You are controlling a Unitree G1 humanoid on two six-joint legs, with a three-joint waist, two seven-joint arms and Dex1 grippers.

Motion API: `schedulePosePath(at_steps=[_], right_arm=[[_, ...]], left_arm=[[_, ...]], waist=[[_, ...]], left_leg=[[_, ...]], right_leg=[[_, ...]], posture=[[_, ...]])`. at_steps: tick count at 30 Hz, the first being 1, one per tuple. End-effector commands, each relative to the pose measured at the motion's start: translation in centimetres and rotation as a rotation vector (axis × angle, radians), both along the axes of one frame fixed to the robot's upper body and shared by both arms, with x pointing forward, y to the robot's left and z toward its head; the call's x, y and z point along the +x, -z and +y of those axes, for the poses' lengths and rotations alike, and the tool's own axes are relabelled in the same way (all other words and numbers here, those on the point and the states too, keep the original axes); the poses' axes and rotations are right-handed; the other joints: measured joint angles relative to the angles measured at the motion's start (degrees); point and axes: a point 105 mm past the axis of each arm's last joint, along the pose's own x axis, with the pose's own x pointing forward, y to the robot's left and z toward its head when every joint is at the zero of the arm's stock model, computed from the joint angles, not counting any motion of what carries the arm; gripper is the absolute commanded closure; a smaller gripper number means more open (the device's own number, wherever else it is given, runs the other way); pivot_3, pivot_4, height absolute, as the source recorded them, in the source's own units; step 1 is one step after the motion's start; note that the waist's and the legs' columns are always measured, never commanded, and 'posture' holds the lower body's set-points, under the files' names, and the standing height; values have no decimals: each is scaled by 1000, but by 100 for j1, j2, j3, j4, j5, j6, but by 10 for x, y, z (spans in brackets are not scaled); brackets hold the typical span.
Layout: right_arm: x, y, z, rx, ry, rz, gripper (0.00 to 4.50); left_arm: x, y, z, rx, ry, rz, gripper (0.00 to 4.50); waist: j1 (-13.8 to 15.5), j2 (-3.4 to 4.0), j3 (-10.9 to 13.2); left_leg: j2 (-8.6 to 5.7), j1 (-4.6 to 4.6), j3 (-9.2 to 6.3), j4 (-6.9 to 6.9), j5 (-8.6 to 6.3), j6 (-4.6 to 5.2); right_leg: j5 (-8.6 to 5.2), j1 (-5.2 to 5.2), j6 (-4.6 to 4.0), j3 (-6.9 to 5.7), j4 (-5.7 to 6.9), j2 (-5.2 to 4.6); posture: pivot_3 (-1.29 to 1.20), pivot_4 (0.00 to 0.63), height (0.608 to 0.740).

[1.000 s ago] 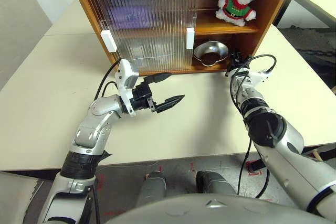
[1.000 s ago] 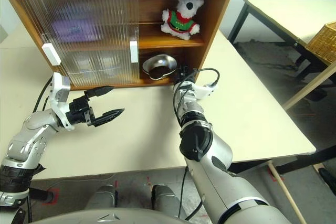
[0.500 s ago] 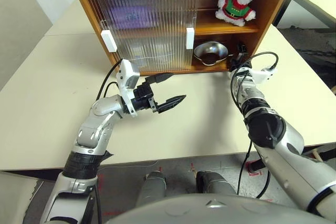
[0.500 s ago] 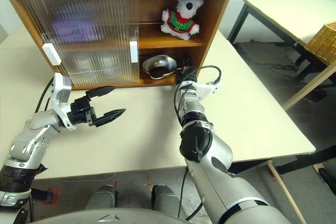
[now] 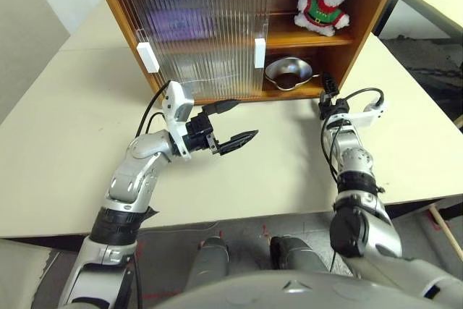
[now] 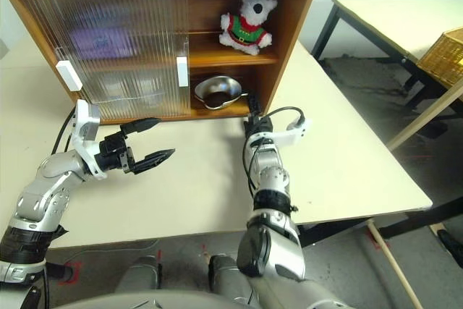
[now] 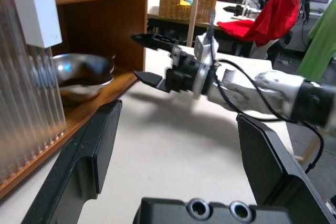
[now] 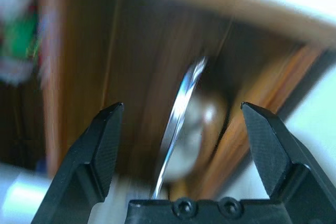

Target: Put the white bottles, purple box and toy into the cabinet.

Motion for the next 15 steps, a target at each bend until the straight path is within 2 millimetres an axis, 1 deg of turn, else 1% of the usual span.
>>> schedulePosePath(at_steps=[1,3,5,8,10,13,14,15], right_arm=[[-17,-14,22,-143,-117,-43,8],[-27,-14,29,-214,-170,-57,8],[-39,-10,41,-388,-250,-85,8],[-55,9,56,-652,-367,-127,8],[-59,24,58,-742,-409,-109,8],[-60,35,61,-879,-441,-138,625],[-58,37,61,-923,-439,-151,923],[-54,40,61,-988,-440,-165,1440]], left_arm=[[-1,3,0,11,3,7,0],[-1,3,0,11,4,8,0],[-1,3,1,11,4,9,0],[0,3,1,12,2,10,0],[0,3,1,11,0,9,0],[0,3,2,11,-4,7,0],[0,2,2,11,-6,7,0],[0,3,2,10,-8,7,0]], waist=[[-13,0,0],[-23,0,0],[-28,-1,0],[-26,-2,0],[-28,-1,1],[-26,-1,1],[-24,-1,1],[-25,-1,1]], left_leg=[[0,2,-1,2,0,0],[-3,4,0,4,0,0],[-6,5,0,5,0,0],[-9,9,-5,6,0,-1],[-9,10,-7,6,-1,-2],[-9,10,-8,5,-1,-2],[-9,10,-9,5,-1,-2],[-9,10,-9,5,-1,-3]], right_leg=[[1,4,1,1,0,1],[-21,8,39,1,0,3],[-27,11,55,2,-1,2],[-28,20,60,0,-3,-1],[-29,22,61,1,-3,-3],[-28,21,62,1,-3,-3],[-28,21,63,1,-3,-3],[-29,21,64,1,-4,-3]], posture=[[98,105,740],[98,107,740],[98,107,740],[99,107,740],[103,106,740],[106,106,740],[108,107,740],[109,108,740]])
